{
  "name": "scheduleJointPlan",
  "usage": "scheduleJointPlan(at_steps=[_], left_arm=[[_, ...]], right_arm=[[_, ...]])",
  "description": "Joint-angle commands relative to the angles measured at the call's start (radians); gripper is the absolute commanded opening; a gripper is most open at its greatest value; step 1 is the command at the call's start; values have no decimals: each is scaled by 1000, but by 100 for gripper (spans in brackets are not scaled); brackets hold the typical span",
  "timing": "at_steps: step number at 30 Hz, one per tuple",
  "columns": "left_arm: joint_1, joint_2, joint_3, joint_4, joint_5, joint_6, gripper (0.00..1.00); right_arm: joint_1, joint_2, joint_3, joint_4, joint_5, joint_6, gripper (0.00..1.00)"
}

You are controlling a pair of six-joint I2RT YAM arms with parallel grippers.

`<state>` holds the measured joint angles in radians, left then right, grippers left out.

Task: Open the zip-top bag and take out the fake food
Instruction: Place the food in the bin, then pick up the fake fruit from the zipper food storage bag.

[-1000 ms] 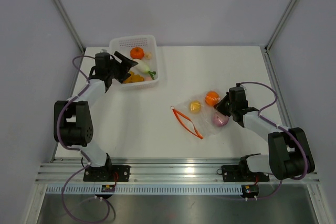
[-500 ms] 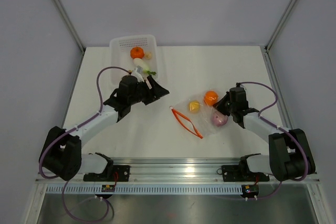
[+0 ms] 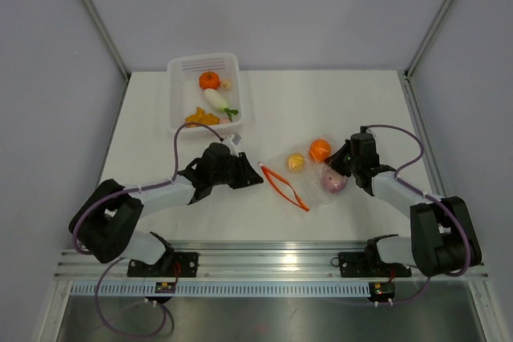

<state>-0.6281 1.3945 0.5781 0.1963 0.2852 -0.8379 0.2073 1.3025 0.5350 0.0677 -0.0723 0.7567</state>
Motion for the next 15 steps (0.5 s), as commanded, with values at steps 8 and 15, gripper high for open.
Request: scheduleJointPlan(at_steps=[8,15], left_arm=[[-133,170,66,200,19,-52,24],[-159,224,126,178,5,-44,23]], right_arm=[[-5,-83,-61,101,3,53,0],[-5,-97,-69,109,-4,59,0]])
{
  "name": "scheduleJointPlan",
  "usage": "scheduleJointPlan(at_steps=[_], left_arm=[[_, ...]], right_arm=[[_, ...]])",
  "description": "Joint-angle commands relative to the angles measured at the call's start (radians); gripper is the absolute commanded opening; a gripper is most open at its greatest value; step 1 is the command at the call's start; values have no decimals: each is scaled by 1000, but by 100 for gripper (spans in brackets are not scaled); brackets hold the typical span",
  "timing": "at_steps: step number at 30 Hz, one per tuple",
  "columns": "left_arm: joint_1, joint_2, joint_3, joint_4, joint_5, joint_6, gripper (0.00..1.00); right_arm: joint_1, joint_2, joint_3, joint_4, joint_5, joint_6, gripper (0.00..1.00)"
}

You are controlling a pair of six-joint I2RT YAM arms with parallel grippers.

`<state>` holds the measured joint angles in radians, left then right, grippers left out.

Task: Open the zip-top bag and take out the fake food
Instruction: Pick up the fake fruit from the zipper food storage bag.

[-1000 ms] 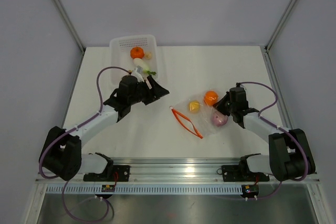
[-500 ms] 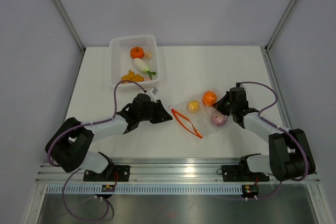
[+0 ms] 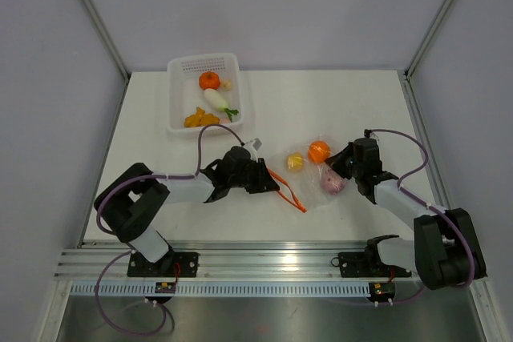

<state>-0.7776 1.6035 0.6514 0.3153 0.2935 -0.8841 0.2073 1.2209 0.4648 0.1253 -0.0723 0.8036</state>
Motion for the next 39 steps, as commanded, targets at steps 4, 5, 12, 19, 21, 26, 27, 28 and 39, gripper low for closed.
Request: scheduleJointPlan(at_steps=[4,5,12,19,21,26,27,28,39], left_arm=[[-18,67,93,54,-7,1,22],[-28,81,99,60,4,-4,21],[-52,145,71,165,32,-64,18],[-63,154,57,219,6,-93,15],[-61,180,82,203,6,-93,15],[-26,214,146,171,-8,-73,15],[-14,213,146,198,-2,-72,15],[9,210,146,200,-1,-67,16],[55,133,131,240,-17,71,57]], right_arm=[[-3,-12,-3,60,-12,22,0],[-3,-11,-5,62,-12,23,0],[-5,-78,-32,65,17,36,0],[-3,-133,-70,71,26,55,0],[-2,-153,-86,80,19,66,0],[9,-199,-114,91,26,56,0],[12,-205,-115,89,28,52,0],[21,-213,-115,83,32,49,0],[182,-221,-37,0,193,-29,0]])
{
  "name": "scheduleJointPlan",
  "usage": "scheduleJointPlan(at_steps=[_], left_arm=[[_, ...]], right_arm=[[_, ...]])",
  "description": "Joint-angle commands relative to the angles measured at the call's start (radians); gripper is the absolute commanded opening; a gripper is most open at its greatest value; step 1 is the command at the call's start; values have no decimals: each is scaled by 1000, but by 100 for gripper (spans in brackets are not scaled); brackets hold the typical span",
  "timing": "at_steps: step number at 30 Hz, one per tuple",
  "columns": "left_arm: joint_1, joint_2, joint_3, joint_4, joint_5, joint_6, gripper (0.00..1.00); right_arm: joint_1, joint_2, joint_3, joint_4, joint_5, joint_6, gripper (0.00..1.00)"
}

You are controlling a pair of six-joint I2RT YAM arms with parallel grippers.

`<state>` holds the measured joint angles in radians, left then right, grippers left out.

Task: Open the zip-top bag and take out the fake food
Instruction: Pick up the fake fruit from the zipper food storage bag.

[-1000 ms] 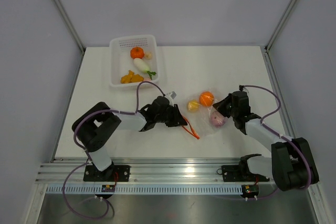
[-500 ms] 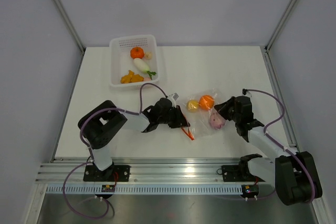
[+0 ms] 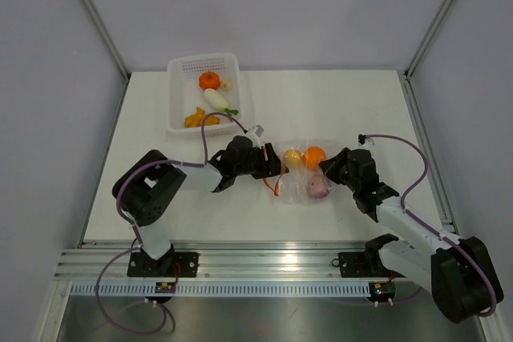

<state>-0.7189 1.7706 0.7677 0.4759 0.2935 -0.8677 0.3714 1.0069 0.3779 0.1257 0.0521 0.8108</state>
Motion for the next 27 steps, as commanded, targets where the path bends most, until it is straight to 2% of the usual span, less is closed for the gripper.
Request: scheduleJointPlan(at_steps=[1,4,23,24,27], left_arm=[[-4,-30,13,81,-20,53,62],[-2,-17,18,109,-14,56,69],[-1,104,182,50,-73,75,75],[-1,107,182,56,-70,70,75],[-1,118,186,55,-68,68,75]], right_arm=[[21,-5,52,3,63,-38,0],[34,5,56,6,63,-42,0],[84,176,118,34,-20,-93,0],[84,180,130,26,-20,-96,1],[84,173,141,-3,-6,-107,13]])
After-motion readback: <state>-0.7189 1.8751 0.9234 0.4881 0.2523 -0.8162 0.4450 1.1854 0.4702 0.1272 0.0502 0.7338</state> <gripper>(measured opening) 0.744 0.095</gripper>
